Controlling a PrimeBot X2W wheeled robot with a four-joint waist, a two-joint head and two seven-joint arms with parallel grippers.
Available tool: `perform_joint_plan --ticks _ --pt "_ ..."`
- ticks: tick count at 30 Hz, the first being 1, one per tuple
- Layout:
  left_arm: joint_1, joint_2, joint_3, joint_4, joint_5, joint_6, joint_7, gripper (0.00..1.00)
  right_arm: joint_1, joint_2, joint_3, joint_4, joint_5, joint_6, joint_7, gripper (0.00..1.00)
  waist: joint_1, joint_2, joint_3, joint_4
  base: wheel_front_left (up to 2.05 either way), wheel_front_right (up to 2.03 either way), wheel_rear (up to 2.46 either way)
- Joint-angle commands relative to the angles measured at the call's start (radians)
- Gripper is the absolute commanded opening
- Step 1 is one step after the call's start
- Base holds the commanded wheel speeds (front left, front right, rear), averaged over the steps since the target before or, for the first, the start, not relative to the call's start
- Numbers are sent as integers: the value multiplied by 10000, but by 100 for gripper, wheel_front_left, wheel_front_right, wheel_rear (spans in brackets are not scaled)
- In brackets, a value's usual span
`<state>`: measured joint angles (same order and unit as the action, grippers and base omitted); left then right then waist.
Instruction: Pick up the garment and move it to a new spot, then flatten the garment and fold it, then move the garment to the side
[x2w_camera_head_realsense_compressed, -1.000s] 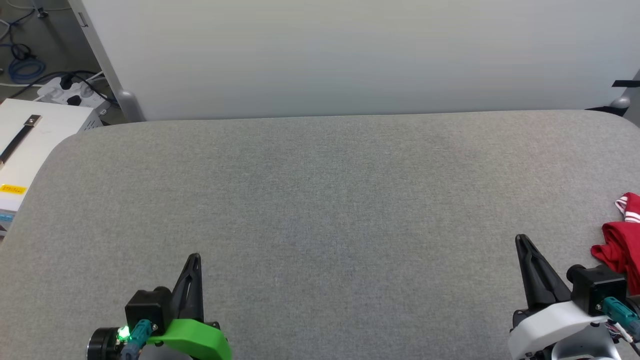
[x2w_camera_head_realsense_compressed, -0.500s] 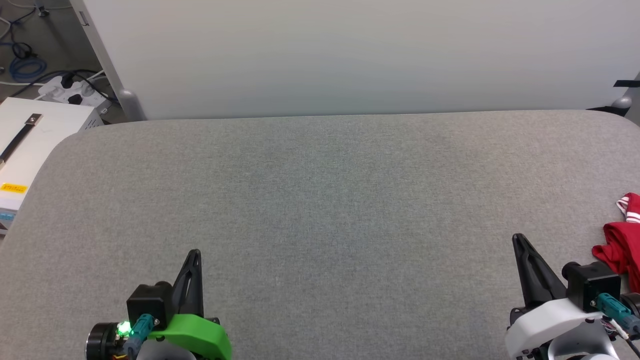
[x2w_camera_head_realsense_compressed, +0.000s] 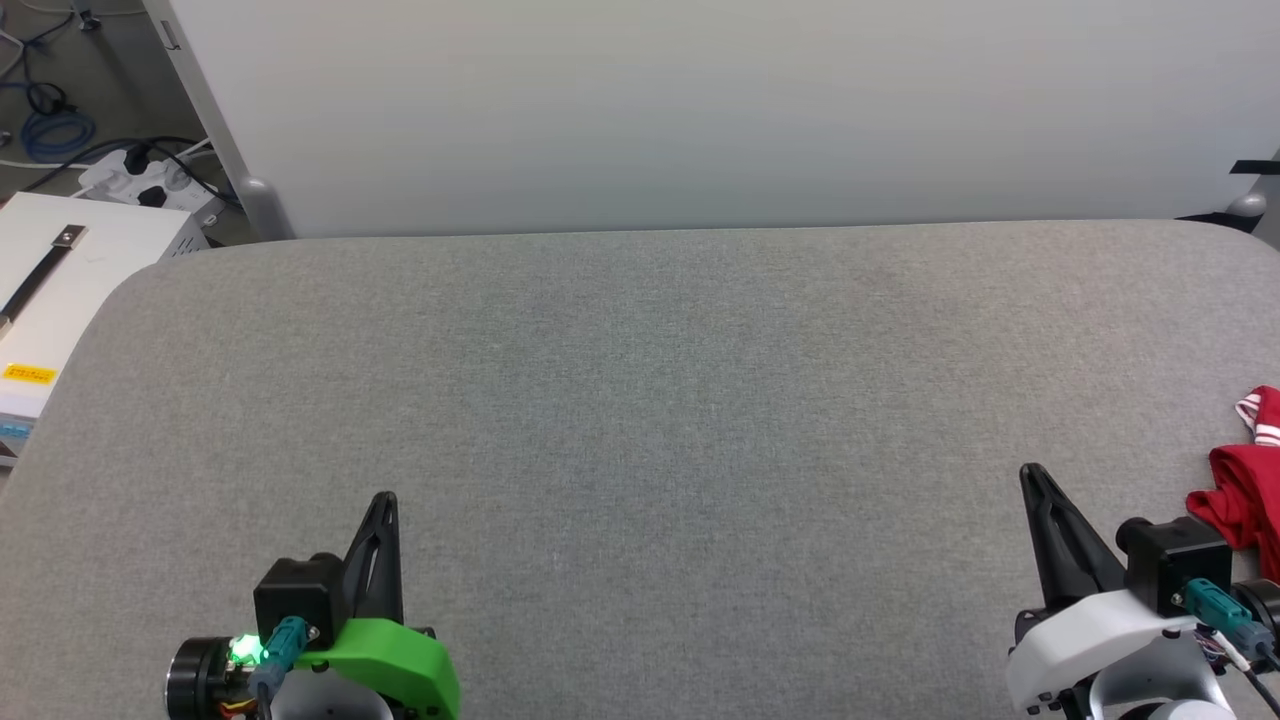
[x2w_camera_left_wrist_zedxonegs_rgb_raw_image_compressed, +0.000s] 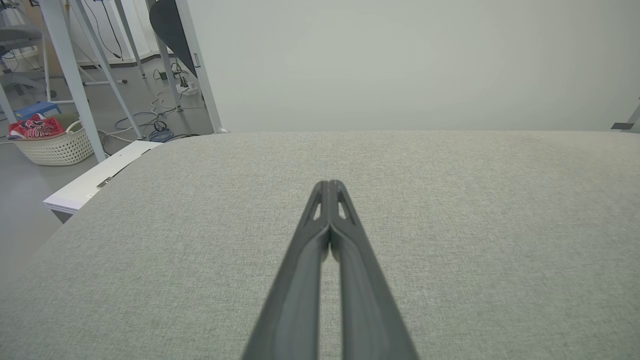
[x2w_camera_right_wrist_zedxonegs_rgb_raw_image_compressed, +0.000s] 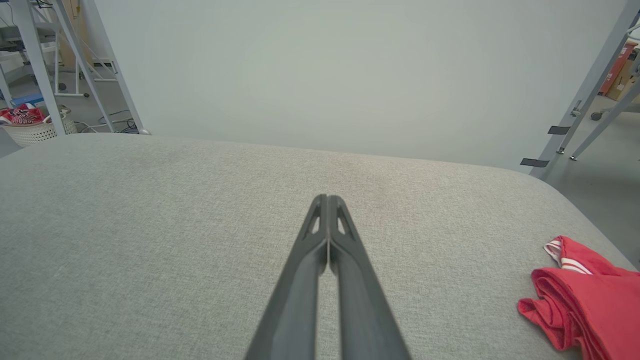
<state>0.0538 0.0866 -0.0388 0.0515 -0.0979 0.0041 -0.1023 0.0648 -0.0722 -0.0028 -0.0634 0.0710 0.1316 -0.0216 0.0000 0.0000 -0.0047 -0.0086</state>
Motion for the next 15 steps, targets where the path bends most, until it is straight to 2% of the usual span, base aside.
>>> perform_joint_plan --ticks 1,15 --pt "-244 -87 41 -62 110 -25 86 0 -202 23 -1 61 -141 -6 54 0 0 0 1 3 0 0 0" --pt "-333 -171 146 -200 374 -30 370 0 -337 82 8 235 -314 -7 103 0 0 0 15 28 0 0 0"
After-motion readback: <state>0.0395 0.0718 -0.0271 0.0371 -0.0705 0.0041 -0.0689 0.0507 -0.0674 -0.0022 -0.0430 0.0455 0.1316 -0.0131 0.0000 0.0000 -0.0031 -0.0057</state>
